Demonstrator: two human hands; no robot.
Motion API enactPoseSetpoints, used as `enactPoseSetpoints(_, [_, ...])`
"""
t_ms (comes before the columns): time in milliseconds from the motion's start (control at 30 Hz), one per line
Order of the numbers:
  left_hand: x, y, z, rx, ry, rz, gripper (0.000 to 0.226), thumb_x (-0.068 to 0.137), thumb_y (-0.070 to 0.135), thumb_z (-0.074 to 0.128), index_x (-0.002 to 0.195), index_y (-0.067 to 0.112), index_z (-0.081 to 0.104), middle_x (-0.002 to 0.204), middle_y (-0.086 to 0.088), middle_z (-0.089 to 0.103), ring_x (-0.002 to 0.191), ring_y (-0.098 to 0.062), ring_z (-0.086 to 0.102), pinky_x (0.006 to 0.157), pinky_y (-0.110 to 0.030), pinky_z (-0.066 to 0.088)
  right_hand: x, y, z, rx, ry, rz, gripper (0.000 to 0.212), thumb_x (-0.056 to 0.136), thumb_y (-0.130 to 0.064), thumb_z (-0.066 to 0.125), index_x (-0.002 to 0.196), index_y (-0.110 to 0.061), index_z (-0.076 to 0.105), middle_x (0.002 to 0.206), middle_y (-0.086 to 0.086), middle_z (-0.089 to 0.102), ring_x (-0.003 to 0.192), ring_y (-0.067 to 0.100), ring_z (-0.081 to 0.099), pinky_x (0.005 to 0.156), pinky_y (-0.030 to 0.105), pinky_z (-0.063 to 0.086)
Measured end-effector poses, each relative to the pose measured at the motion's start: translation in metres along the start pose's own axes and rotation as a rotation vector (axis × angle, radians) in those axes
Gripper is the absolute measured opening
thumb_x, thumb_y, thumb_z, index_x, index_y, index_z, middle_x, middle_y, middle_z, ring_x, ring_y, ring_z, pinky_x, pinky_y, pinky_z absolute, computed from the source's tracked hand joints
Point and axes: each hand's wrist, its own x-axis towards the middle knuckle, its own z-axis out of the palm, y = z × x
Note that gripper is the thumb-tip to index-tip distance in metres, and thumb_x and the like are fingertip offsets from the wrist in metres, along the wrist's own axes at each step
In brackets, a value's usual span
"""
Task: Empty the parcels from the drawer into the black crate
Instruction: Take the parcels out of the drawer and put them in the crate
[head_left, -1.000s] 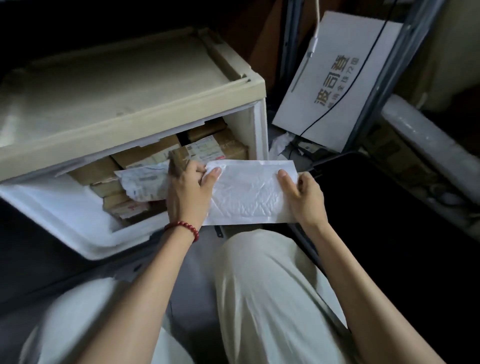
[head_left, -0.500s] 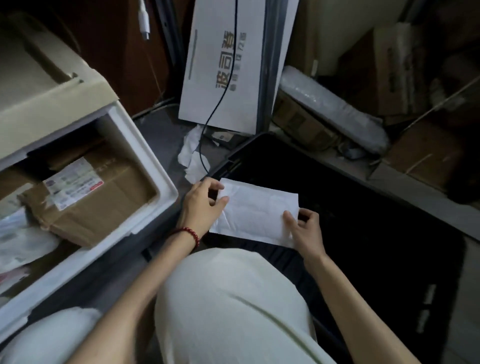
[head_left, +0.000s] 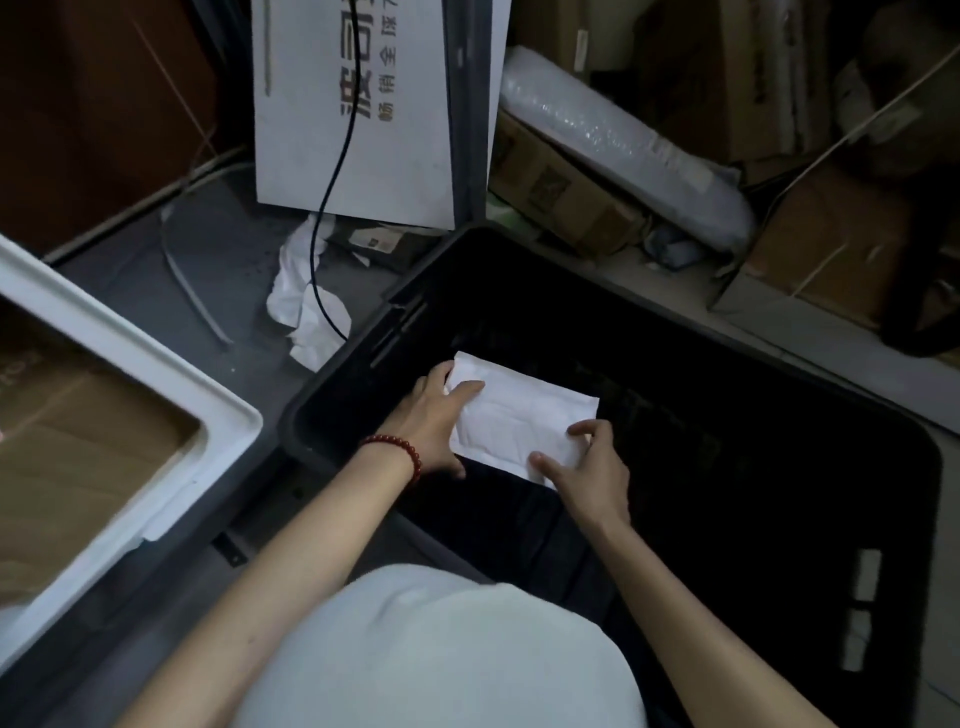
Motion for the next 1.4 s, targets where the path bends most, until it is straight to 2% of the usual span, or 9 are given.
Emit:
enactPoseSetpoints(167, [0.037,0.001,-0.008,0.090,0.170,0.104,0.073,0.082,0.019,0.068,0.145,0.026,0.033,0.157,-0.006,0.005,0.136,-0.030,0.025,0.107,-0.042,0.036,0.031,-0.013,0.003,0.010,0.056,-0.052,0.051,0.082,-0.031,0.075,0.120,-0.019,0.043,0.131,0.007,0.052,0.125,0.025,0.045,0.085,0.027,0.038])
enactPoseSetpoints(267, [0.068,0.002,-0.014,0.261,0.282,0.105,0.061,0.094,0.011,0.051,0.148,0.028,0.028,0.160,-0.004,0.004,0.144,-0.026,0.012,0.112,-0.041,0.028,0.065,-0.031,0.007,-0.068,-0.054,-0.096,0.065,0.089,-0.038,0.065,0.141,-0.015,0.034,0.148,0.006,0.041,0.136,0.028,0.037,0.108,0.034,0.034])
enactPoseSetpoints(467, [0.101,0.002,0.007,0.311,0.047,0.003,0.052,0.102,0.035,0.031,0.151,0.031,0.016,0.160,-0.004,0.009,0.144,-0.025,0.015,0.114,-0.041,0.021,0.105,-0.036,0.017,-0.376,-0.277,-0.088,0.080,0.096,-0.037,0.054,0.154,-0.011,0.005,0.161,0.010,0.010,0.147,0.028,0.015,0.117,0.036,0.020])
enactPoseSetpoints(667, [0.121,0.002,0.027,0.223,0.031,-0.045,0.064,0.099,0.052,0.028,0.152,0.034,-0.004,0.161,0.000,-0.007,0.147,-0.026,-0.007,0.118,-0.045,0.007,0.109,-0.016,0.027,-0.704,-0.153,-0.216,0.079,0.093,-0.047,0.054,0.154,-0.030,0.007,0.161,0.001,-0.006,0.146,0.032,0.009,0.113,0.048,0.025])
enactPoseSetpoints(767, [0.121,0.003,0.016,0.288,0.016,-0.066,0.062,0.099,0.052,0.025,0.151,0.035,-0.003,0.161,0.000,-0.008,0.147,-0.026,-0.008,0.117,-0.047,0.006,0.117,-0.022,0.026,-0.863,-0.319,-0.216,0.075,0.095,-0.054,0.044,0.154,-0.032,0.003,0.162,-0.005,-0.008,0.149,0.025,-0.001,0.117,0.050,0.014])
enactPoseSetpoints(867, [0.095,0.003,0.002,0.189,0.101,-0.056,0.062,0.099,0.047,0.033,0.153,0.026,0.010,0.160,-0.001,0.008,0.146,-0.025,0.009,0.113,-0.045,0.020,0.113,-0.036,0.022,-0.894,-0.269,-0.228,0.072,0.096,-0.054,0.042,0.154,-0.028,0.008,0.163,-0.003,0.002,0.149,0.024,0.005,0.117,0.048,0.013])
enactPoseSetpoints(1033, [0.012,-0.005,-0.033,-0.018,0.231,-0.142,0.044,0.096,0.047,0.042,0.134,0.025,0.048,0.131,-0.004,0.055,0.119,-0.026,0.051,0.085,-0.036,0.043,0.058,-0.071,0.027,-0.705,-0.165,-0.410,0.057,0.096,-0.050,0.046,0.144,-0.022,0.037,0.150,0.004,0.036,0.136,0.027,0.034,0.104,0.042,0.034])
enactPoseSetpoints(1200, [-0.076,-0.007,-0.079,-0.012,0.403,-0.175,0.035,0.094,0.041,0.049,0.124,0.025,0.056,0.125,-0.002,0.057,0.115,-0.023,0.054,0.091,-0.038,0.047,-0.008,-0.122,0.030,-0.641,-0.241,-0.651,0.047,0.095,-0.053,0.046,0.129,-0.022,0.055,0.130,0.004,0.057,0.120,0.025,0.051,0.096,0.041,0.043])
enactPoseSetpoints(1400, [-0.190,-0.012,-0.103,0.171,0.570,-0.293,0.029,0.092,0.047,0.048,0.113,0.030,0.058,0.117,0.004,0.061,0.104,-0.023,0.059,0.076,-0.033,0.042,-0.081,-0.181,0.023,-0.616,-0.236,-0.895,0.038,0.092,-0.054,0.051,0.107,-0.022,0.065,0.110,0.001,0.067,0.104,0.022,0.061,0.075,0.035,0.050])
